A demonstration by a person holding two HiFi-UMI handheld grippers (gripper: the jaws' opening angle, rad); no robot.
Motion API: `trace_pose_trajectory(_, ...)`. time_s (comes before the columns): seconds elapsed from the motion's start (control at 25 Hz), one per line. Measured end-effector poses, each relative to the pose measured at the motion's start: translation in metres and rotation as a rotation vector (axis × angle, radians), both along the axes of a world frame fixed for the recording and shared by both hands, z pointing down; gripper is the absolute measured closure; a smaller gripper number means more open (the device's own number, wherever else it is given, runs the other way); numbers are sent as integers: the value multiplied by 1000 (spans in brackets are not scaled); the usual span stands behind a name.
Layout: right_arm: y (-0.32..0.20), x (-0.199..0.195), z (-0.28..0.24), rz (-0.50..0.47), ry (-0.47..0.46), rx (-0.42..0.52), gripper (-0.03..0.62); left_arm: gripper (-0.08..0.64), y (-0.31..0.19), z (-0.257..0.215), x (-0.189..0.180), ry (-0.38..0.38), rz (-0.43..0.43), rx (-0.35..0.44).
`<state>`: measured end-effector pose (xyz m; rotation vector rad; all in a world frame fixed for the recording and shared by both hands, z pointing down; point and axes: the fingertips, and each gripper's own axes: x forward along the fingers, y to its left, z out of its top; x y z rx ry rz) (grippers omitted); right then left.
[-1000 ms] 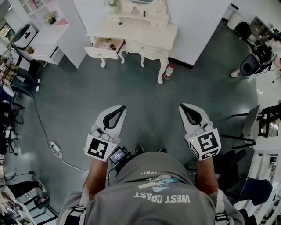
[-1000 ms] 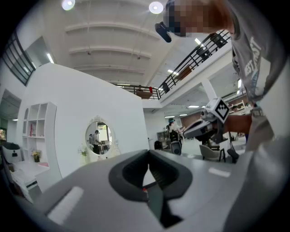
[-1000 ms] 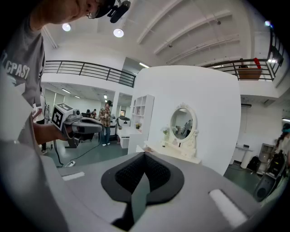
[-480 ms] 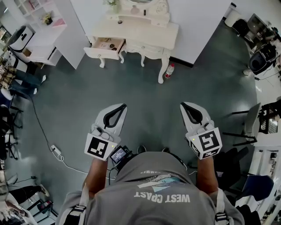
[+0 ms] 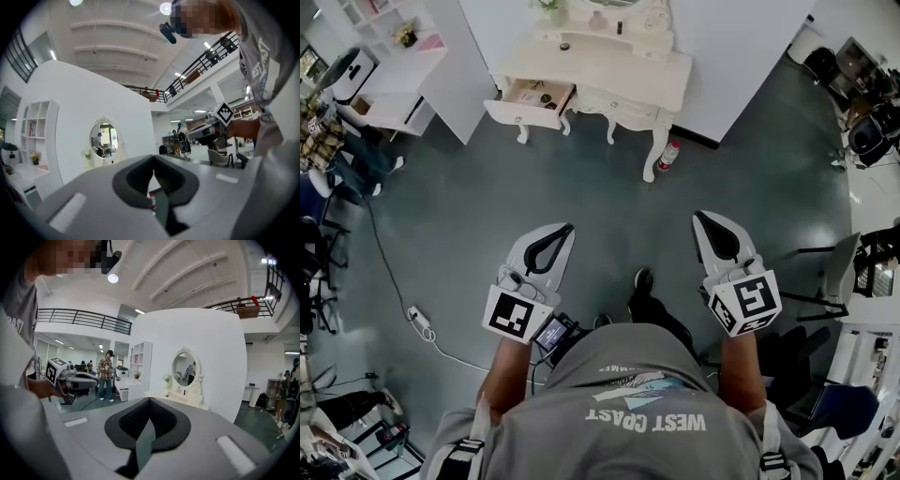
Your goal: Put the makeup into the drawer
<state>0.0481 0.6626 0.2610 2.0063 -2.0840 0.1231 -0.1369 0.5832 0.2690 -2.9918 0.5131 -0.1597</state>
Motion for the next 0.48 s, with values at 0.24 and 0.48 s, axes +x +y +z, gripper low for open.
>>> trace_pose_trajectory(0.24, -51, 44, 15, -38, -29, 6, 591, 557, -40, 13, 26, -32, -68, -13)
trace_pose_trajectory(0.48, -128, 101, 24, -115, -58, -22, 589, 557, -96, 16, 81, -59, -134, -24)
